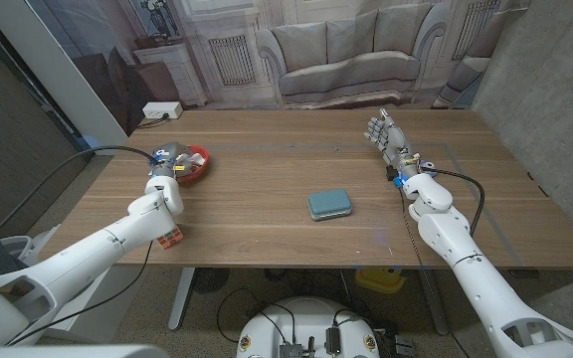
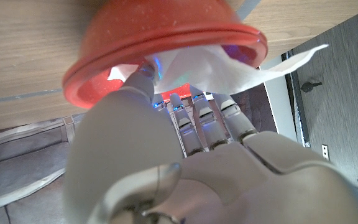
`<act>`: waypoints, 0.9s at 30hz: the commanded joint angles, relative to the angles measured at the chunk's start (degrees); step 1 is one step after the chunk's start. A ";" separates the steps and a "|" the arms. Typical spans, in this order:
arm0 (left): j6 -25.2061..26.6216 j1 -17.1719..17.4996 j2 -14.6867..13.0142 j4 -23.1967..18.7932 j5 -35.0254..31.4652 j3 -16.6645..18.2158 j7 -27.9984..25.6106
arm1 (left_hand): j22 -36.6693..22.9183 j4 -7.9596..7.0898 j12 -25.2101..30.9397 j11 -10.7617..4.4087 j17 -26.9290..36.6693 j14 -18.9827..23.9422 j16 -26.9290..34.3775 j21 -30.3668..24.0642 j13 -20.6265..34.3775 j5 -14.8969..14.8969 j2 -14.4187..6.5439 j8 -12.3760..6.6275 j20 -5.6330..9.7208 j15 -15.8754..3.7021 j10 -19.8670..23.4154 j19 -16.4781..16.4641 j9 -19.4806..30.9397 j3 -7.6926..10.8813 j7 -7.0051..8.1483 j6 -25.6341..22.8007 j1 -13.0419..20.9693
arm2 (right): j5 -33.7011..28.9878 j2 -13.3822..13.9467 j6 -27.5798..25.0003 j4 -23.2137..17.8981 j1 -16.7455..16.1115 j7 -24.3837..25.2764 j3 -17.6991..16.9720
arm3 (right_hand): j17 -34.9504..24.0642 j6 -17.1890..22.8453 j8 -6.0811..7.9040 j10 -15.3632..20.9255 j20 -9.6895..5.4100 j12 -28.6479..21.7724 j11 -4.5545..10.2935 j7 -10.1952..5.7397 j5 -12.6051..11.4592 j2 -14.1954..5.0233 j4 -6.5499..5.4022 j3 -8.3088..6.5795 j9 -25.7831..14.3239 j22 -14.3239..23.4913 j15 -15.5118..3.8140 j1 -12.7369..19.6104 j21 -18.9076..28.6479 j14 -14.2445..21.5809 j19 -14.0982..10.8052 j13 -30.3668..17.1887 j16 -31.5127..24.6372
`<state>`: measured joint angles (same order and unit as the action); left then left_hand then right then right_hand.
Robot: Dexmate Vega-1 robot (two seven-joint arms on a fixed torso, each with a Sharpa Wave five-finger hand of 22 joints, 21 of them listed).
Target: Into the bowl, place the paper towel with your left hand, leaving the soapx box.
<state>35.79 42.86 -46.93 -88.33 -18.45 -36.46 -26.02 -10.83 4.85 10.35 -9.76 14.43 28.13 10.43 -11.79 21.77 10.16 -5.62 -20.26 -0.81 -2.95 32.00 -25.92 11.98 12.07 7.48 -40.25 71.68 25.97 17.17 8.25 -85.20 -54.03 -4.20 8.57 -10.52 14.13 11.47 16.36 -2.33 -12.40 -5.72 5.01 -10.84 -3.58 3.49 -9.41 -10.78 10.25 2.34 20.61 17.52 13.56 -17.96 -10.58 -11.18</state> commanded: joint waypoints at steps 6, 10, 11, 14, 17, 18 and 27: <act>0.45 0.73 -1.45 -4.61 -2.22 0.26 0.26 | -0.12 -0.32 0.42 0.14 0.01 -0.68 0.50 0.21 -0.22 -0.16 0.06 0.16 -0.17 -5.69 -0.48 0.62 0.09 -0.21 0.13 0.48 -0.74 | 0.42 0.16 0.48 -0.68 -0.94 -0.28 -0.41 | -0.29 0.49 -0.15 0.54 0.01 0.09 0.01 -0.11 0.21 -0.46 0.39 -0.24 -0.22 0.34 0.14 0.03 -0.30 0.39 -0.43 -0.17 0.18; 1.22 1.08 -1.70 -5.74 -2.60 0.63 0.48 | -0.12 -0.35 0.45 0.11 -0.02 -0.77 0.54 0.22 -0.28 -0.14 0.07 0.18 -0.32 -5.64 -0.56 0.78 0.09 -0.24 0.15 0.54 -0.84 | 0.59 0.16 0.84 -1.09 -1.35 -0.22 -0.70 | -0.29 0.50 -0.14 0.55 0.05 0.09 0.05 -0.10 0.21 -0.47 0.39 -0.23 -0.22 0.35 0.12 0.02 -0.36 0.43 -0.42 -0.18 0.16; 1.24 1.22 -1.83 -5.98 -2.64 0.75 0.50 | -0.12 -0.36 0.44 0.21 -0.03 -0.80 0.55 0.20 -0.30 -0.14 0.06 0.20 -0.34 -5.62 -0.63 0.80 0.09 -0.24 0.16 0.56 -0.87 | 0.53 0.17 0.90 -1.21 -1.46 -0.11 -0.75 | -0.29 0.50 -0.15 0.54 0.05 0.09 0.05 -0.04 0.21 -0.48 0.39 -0.23 -0.22 0.35 0.12 0.02 -0.37 0.42 -0.42 -0.18 0.17; 1.61 1.80 -2.02 -6.80 -2.55 1.33 0.38 | -0.11 -0.38 0.47 0.11 -0.06 -0.76 0.62 0.16 -0.36 -0.12 0.04 0.17 -0.34 -5.65 -0.68 0.81 0.09 -0.25 0.13 0.49 -0.94 | 0.60 0.31 1.02 -1.74 -1.88 0.00 -1.01 | -0.29 0.45 -0.17 0.56 0.04 0.09 0.01 -0.04 0.21 -0.49 0.40 -0.23 -0.22 0.35 0.05 0.02 -0.41 0.41 -0.44 -0.18 0.17; 1.87 2.19 -2.44 -7.50 -2.93 1.46 0.40 | -0.11 -0.38 0.52 0.14 -0.10 -0.79 0.66 0.14 -0.42 -0.10 0.02 0.22 -0.41 -5.60 -0.68 0.87 0.08 -0.24 0.02 0.60 -0.97 | 0.68 0.26 1.38 -1.92 -2.16 0.20 -1.30 | -0.29 0.50 -0.15 0.56 0.05 0.09 -0.01 -0.05 0.21 -0.51 0.40 -0.23 -0.22 0.36 0.07 0.01 -0.44 0.38 -0.45 -0.18 0.19; 1.78 2.32 -2.55 -7.65 -2.98 1.55 0.36 | -0.11 -0.37 0.54 0.05 -0.11 -0.80 0.68 0.12 -0.44 -0.09 -0.02 0.20 -0.40 -5.62 -0.69 0.88 0.08 -0.21 0.06 0.55 -0.97 | 0.69 0.27 1.45 -1.96 -2.22 0.23 -1.36 | -0.29 0.51 -0.15 0.55 0.04 0.10 -0.04 -0.07 0.21 -0.52 0.41 -0.23 -0.22 0.36 0.15 0.01 -0.46 0.47 -0.45 -0.18 0.15; 2.76 3.96 -3.50 -10.25 -3.09 3.35 -0.52 | -0.10 -0.66 0.83 -0.04 -0.17 -0.59 0.96 -0.02 -0.65 -0.07 -0.32 -0.01 -0.20 -5.79 -0.28 0.94 0.07 -0.24 0.16 -0.05 -1.45 | 0.91 0.30 1.88 -1.86 -2.31 -0.18 -1.52 | -0.29 0.53 -0.14 0.56 0.07 0.10 -0.01 -0.08 0.21 -0.56 0.44 -0.22 -0.22 0.37 0.13 0.02 -0.56 0.48 -0.53 -0.18 0.16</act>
<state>37.76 45.22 -49.37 -95.80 -21.14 -34.76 -25.67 -10.83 4.64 10.82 -9.83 14.09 27.57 10.87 -11.79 21.02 10.16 -5.64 -20.27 -1.02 -2.93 31.43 -25.12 11.99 11.86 7.78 -39.95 70.79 26.60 17.42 9.50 -86.84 -55.96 -4.21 7.41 -10.52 14.13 11.47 16.36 -2.33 -12.40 -5.72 5.01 -10.84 -3.80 3.49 -9.42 -10.78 10.55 2.34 20.39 17.13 13.56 -17.95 -10.58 -11.18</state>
